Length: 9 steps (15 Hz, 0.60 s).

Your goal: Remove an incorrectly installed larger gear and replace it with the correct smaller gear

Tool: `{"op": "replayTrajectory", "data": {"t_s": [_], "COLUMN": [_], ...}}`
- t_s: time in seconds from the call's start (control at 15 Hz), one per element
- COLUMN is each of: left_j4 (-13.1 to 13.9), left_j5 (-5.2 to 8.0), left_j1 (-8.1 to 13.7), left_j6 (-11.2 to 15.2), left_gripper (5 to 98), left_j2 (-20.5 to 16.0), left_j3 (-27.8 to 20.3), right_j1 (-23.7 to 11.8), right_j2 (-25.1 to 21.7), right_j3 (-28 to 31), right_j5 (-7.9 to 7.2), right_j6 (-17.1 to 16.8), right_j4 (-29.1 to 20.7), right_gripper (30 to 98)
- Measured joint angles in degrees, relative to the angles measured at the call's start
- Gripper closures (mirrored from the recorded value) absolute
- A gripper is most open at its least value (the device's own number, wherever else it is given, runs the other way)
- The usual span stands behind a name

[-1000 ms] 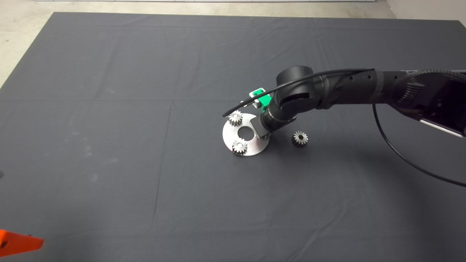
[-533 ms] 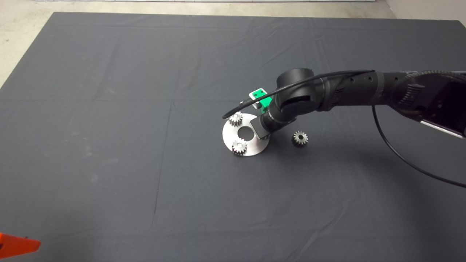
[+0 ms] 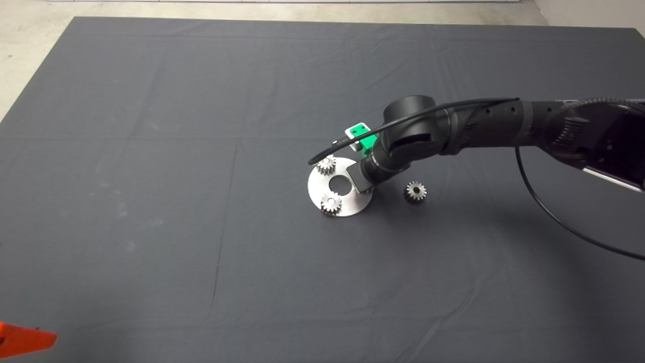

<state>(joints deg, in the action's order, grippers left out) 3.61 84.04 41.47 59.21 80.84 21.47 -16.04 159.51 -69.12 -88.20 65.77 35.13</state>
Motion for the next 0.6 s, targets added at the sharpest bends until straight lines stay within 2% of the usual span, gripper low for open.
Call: {"op": "replayTrajectory", "data": {"t_s": [0.6], "left_j4": [0.0], "left_j5": [0.0], "left_j1": [0.0], "left_j6": [0.0], "left_gripper": [15.2], "left_j2": [0.0], "left_j3": [0.0], "right_j1": [0.0], "right_j2": [-0.17], "right_j3": [0.1], "right_j5": [0.17], "right_j6": [0.41], "right_j4": [-0.02], "right_gripper": [82.8]}}
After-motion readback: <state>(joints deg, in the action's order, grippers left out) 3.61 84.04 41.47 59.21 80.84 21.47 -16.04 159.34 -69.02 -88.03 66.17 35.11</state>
